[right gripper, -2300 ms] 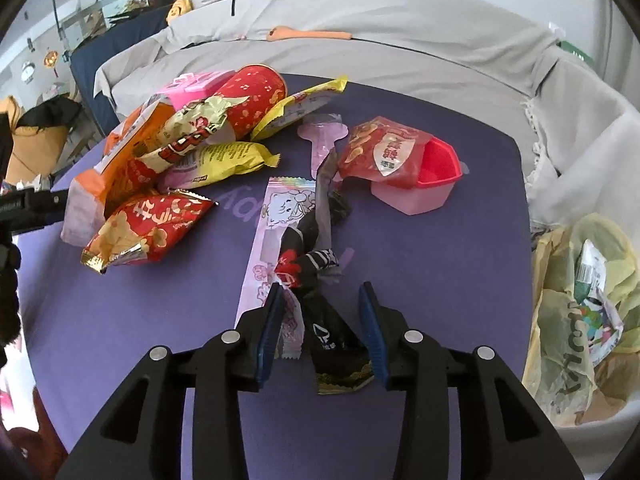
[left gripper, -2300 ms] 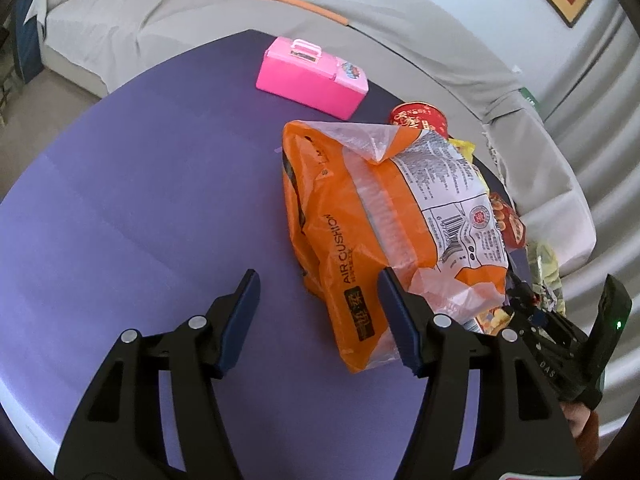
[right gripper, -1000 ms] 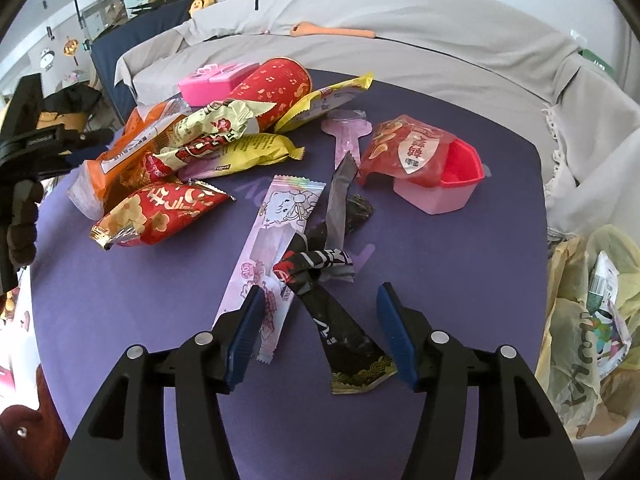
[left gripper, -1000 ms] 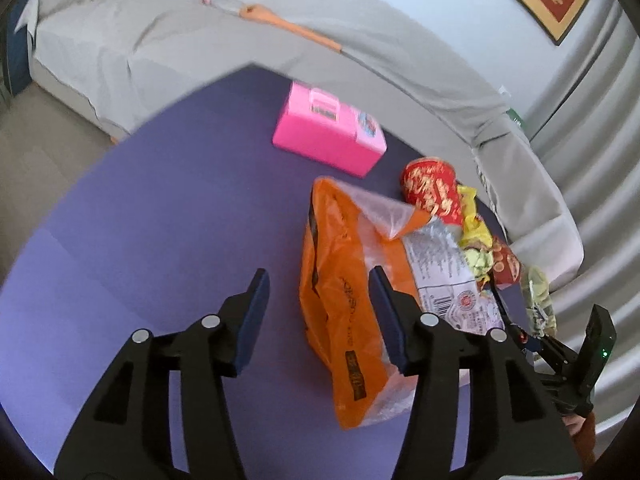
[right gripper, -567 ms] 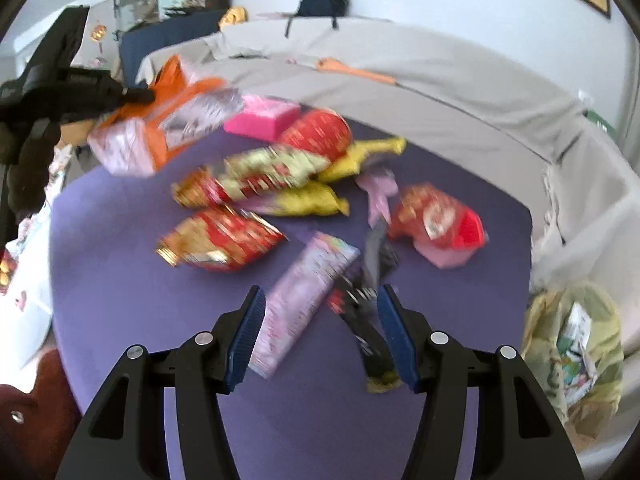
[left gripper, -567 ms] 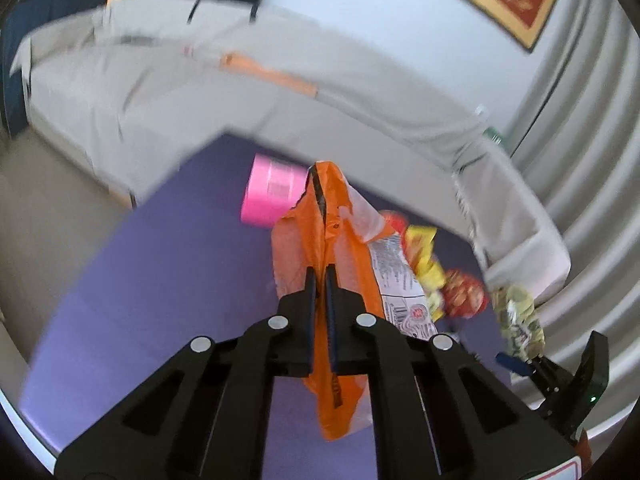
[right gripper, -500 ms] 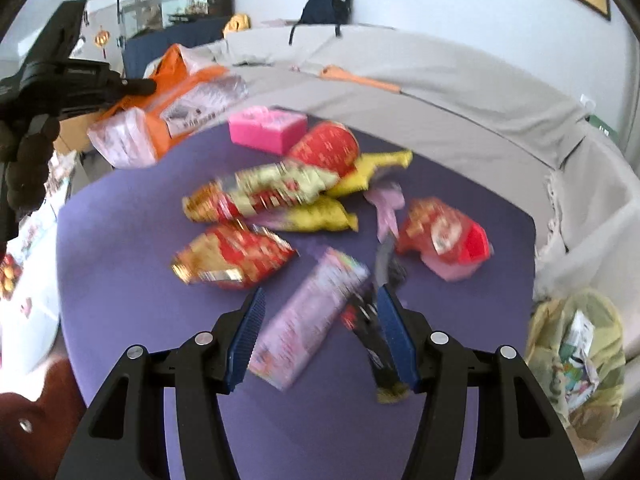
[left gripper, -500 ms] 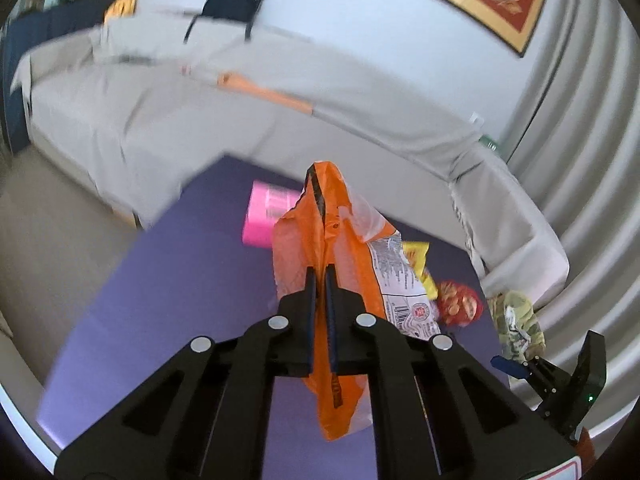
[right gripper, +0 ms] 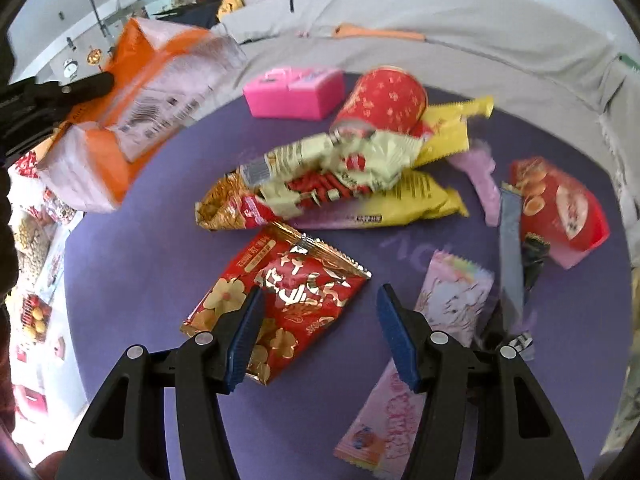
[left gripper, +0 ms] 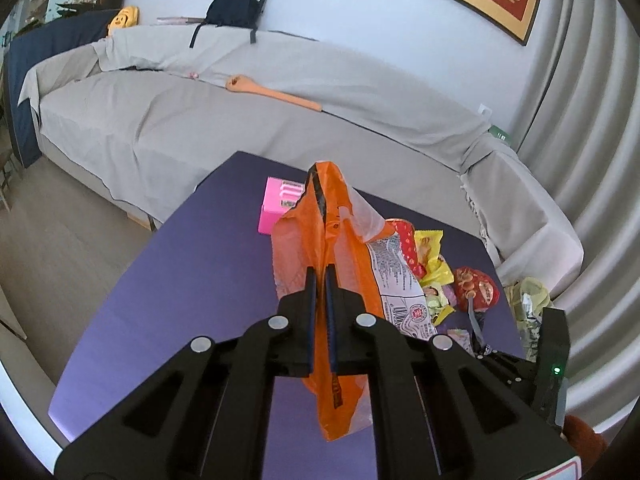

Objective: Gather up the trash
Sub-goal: 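Lift the orange bag with the left tool while the right tool grasps a red snack packet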

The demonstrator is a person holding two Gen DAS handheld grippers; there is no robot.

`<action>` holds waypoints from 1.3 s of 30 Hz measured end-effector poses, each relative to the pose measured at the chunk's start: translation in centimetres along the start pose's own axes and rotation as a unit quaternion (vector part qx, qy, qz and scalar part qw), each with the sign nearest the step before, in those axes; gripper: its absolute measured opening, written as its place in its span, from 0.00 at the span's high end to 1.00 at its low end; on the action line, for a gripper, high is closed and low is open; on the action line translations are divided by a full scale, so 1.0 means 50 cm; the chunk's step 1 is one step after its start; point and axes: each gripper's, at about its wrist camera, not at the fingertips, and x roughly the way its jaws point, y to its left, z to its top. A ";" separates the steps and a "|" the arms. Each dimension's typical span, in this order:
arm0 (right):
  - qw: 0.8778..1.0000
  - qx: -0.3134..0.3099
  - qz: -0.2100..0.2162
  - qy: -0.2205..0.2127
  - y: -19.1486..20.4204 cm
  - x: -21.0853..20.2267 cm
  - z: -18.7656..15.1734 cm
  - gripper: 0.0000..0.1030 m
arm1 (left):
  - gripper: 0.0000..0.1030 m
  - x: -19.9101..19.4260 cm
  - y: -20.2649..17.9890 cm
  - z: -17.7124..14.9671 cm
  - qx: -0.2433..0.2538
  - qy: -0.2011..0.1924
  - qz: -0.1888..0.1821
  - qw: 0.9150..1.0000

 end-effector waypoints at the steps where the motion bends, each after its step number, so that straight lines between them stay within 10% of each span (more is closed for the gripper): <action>1: 1.000 -0.010 0.006 0.006 0.004 -0.001 0.000 0.67 | 0.96 0.003 0.001 -0.002 -0.001 0.002 0.000 1.000; 6: 0.999 -0.043 0.001 0.009 0.016 -0.022 -0.003 0.94 | 0.96 0.004 -0.003 -0.007 -0.003 0.003 -0.007 1.000; 16: 0.999 0.013 0.036 -0.024 -0.014 -0.089 -0.008 0.93 | 0.96 -0.018 -0.022 -0.006 0.009 -0.009 -0.006 1.000; 21: 0.997 0.049 0.052 -0.016 -0.004 -0.065 -0.019 0.61 | 0.96 -0.019 -0.010 -0.016 0.006 -0.014 -0.001 1.000; 39: 0.999 0.038 -0.001 0.008 0.114 -0.001 0.016 0.39 | 0.96 -0.003 0.182 -0.090 -0.071 0.001 0.019 0.997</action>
